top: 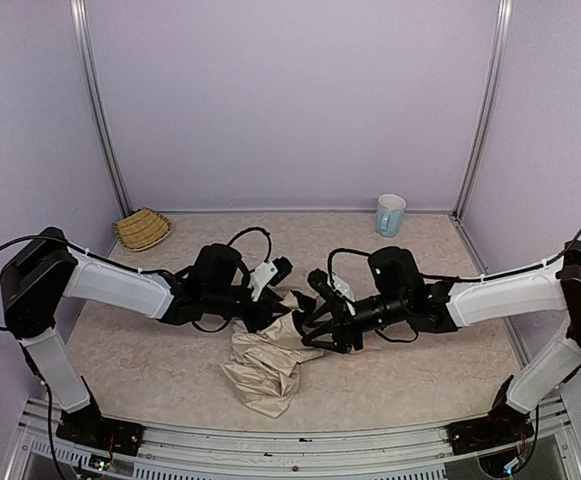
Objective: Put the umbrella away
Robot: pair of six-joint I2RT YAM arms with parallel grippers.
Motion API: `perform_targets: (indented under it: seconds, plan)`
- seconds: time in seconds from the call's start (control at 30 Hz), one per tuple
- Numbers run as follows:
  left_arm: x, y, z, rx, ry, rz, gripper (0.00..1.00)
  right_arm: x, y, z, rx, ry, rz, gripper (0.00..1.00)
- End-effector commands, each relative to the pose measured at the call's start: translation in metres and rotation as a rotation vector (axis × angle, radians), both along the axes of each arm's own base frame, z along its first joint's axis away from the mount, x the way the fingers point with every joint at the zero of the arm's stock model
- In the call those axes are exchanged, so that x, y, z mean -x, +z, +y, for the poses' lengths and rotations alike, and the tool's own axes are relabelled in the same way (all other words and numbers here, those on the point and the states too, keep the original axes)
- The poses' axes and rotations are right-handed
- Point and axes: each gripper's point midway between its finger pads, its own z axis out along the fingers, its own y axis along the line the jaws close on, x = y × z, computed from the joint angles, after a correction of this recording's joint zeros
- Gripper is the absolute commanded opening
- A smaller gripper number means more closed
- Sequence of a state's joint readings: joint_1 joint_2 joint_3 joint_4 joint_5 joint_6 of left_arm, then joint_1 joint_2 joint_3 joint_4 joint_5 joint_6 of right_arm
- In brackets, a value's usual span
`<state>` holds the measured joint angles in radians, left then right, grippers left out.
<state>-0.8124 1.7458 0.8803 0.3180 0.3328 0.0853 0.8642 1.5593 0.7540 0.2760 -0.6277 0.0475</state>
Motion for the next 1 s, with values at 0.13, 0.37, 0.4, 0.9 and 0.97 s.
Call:
perform_targets:
  seconds: [0.13, 0.37, 0.4, 0.9, 0.97]
  plan:
    - [0.059, -0.035, -0.031, -0.157, -0.251, -0.130, 0.27, -0.021, 0.007, -0.044, 0.169, -0.124, -0.050, 0.59]
    - [0.063, -0.080, -0.030, -0.260, -0.260, -0.072, 0.30, -0.065, 0.018, -0.041, 0.144, -0.266, -0.068, 0.61]
    - [0.062, -0.078, -0.029, -0.249, -0.252, -0.076, 0.32, -0.076, 0.015, -0.040, 0.144, -0.293, -0.045, 0.60]
    - [0.076, 0.062, -0.019, 0.066, -0.146, -0.445, 0.72, -0.094, -0.053, -0.007, 0.092, -0.271, 0.216, 0.22]
    - [0.083, 0.089, -0.020, 0.106, -0.135, -0.463, 0.74, -0.094, -0.052, -0.010, 0.134, -0.260, 0.192, 0.25]
